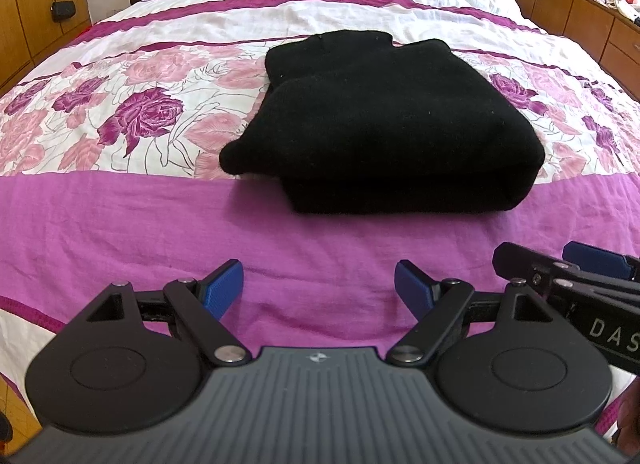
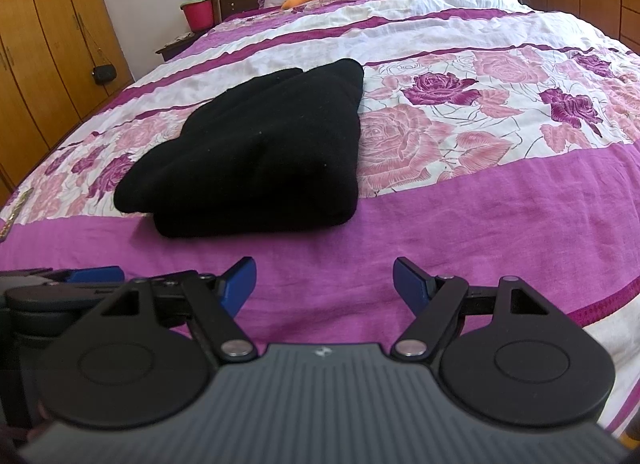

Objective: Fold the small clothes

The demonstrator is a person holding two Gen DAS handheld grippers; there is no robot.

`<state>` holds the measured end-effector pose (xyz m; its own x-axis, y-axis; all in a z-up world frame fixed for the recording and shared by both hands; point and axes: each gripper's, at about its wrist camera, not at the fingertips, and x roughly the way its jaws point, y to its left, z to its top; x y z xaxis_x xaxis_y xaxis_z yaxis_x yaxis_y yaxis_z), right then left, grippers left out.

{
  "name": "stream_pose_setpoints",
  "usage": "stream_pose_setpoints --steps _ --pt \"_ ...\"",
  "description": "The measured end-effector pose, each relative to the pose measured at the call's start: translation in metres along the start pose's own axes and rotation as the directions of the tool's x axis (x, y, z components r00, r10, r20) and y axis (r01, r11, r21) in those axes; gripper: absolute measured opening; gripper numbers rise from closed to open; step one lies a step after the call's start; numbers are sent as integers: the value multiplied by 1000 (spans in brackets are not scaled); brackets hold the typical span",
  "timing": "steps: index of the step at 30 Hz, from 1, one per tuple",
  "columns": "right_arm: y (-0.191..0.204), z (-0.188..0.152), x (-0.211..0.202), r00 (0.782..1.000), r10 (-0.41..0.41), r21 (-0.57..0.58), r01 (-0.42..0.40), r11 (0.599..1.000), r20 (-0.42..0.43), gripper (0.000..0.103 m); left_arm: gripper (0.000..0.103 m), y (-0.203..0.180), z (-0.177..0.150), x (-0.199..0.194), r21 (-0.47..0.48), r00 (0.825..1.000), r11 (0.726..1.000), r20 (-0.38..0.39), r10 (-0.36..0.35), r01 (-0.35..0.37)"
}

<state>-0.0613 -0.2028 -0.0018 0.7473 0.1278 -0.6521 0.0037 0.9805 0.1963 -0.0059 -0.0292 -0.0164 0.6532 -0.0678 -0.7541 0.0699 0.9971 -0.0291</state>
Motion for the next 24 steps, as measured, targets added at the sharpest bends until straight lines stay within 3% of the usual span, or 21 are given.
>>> stream_pose_setpoints --steps 24 --pt "-1 1 -1 1000 -2 -10 2 1000 2 77 86 0 0 0 -2 1000 1000 -7 -6 6"
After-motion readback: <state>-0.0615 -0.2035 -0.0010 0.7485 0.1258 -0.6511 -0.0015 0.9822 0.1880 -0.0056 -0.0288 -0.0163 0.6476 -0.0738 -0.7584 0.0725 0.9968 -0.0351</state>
